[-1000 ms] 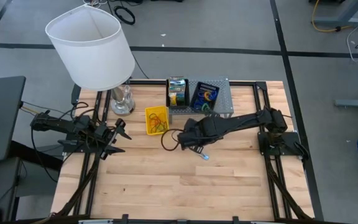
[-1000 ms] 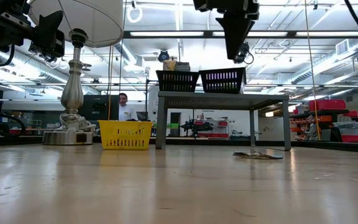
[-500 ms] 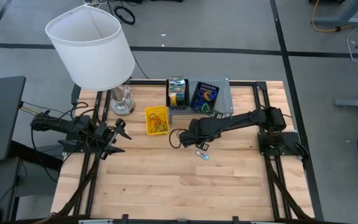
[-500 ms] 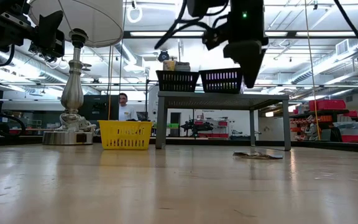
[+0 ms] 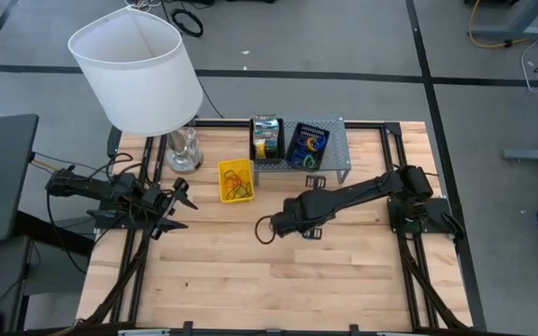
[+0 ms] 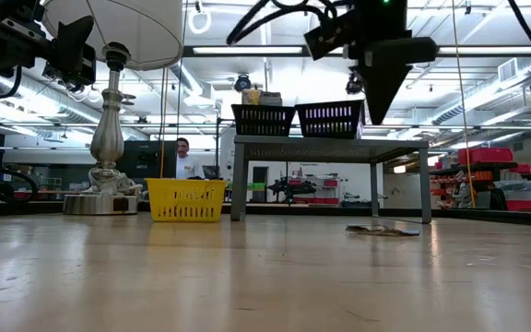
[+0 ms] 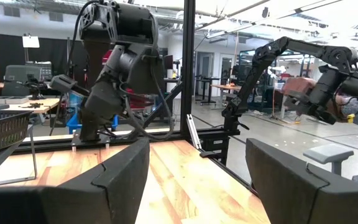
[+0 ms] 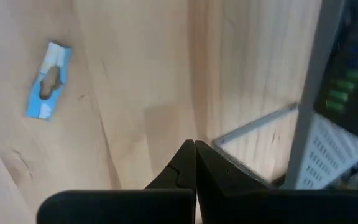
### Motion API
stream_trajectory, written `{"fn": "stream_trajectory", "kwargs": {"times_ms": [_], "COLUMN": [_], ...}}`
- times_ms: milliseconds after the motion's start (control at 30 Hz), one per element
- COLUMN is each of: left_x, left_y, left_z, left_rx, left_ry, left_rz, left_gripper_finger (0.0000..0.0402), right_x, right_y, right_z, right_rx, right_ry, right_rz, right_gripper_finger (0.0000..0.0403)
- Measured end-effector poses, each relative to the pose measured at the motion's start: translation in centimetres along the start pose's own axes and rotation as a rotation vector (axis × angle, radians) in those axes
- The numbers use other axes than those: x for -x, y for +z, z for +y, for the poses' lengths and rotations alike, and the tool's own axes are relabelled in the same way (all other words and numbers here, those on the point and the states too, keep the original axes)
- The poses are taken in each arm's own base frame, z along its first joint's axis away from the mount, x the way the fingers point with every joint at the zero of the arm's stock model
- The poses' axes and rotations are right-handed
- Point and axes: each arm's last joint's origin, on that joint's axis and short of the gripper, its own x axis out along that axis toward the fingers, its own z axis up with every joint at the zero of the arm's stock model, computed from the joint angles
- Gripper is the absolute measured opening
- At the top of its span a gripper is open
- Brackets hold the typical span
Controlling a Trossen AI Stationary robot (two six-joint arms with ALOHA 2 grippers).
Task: Pick & Place Office Desk Supplies
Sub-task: Put the black bin on the shelf
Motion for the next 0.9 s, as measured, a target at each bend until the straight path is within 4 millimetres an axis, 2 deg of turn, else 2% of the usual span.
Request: {"fn": "stream_trajectory", "kwargs": {"times_ms": [233, 367, 533, 900], "left_x": [0.0, 0.0, 0.0, 0.0], "left_y": [0.0, 0.0, 0.0, 0.0], "left_z": [0.0, 0.0, 0.0, 0.0], "left_rx": [0.0, 0.0, 0.0, 0.0], "left_ry": [0.0, 0.0, 0.0, 0.0], "left_rz": [-0.001, 0.0, 0.0, -0.001], "left_gripper_finger": [0.0268, 0.0268, 0.0268, 0.0268], "right_x": [0.0, 0.2, 0.4, 0.2], "right_y": [1.8, 1.9, 1.3, 0.9], "right_z": [0.4, -0.5, -2.3, -3.5], "right_rx": [0.064, 0.009, -0.096, -0.144], "right_ry": [0.145, -0.022, -0.179, -0.294], "right_rz": [-0.142, -0.175, -0.125, -0.098], "right_gripper_finger": [0.0, 0.0, 0.0, 0.0]}}
